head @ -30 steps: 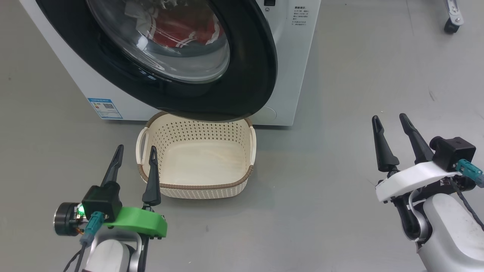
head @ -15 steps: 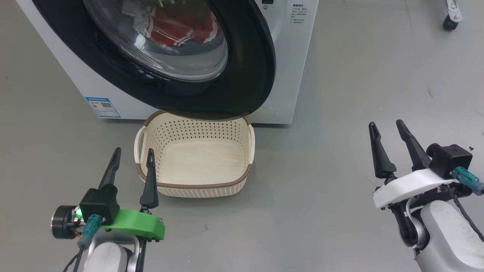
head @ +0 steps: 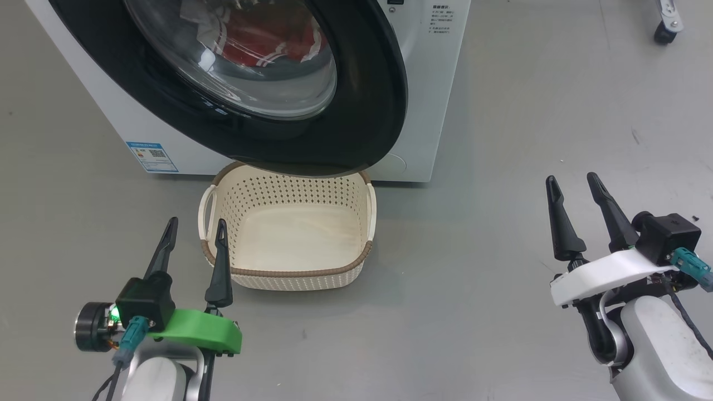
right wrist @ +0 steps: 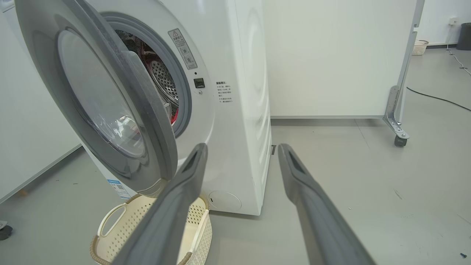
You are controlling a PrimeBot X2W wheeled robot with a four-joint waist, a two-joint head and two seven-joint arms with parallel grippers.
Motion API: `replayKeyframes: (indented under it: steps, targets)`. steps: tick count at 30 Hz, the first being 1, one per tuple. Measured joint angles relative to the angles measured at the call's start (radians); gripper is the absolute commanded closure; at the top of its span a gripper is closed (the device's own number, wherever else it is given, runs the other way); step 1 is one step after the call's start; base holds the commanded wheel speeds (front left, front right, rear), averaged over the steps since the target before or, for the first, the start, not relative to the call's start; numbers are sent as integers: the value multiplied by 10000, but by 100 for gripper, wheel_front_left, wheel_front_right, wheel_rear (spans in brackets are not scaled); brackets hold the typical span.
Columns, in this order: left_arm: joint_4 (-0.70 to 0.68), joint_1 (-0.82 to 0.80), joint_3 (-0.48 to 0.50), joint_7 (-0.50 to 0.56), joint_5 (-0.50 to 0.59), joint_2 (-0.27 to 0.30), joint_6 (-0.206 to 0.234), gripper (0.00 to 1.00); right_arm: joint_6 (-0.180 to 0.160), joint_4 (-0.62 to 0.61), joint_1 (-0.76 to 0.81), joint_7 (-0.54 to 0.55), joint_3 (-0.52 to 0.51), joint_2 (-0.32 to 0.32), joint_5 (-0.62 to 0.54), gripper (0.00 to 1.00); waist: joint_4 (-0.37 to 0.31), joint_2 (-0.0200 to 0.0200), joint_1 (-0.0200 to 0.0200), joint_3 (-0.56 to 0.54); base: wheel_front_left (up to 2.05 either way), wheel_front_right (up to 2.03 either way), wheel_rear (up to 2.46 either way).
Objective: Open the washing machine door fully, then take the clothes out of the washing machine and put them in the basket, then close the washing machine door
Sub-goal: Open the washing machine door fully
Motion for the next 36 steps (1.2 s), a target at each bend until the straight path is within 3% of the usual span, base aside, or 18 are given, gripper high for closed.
replayKeyframes:
  steps: [36]
  targets:
    - [-21,21,56,-2,222,-2,-190,0,96,-337,367,2,-600,314,-522,0,85,0,0,121,0,0,0]
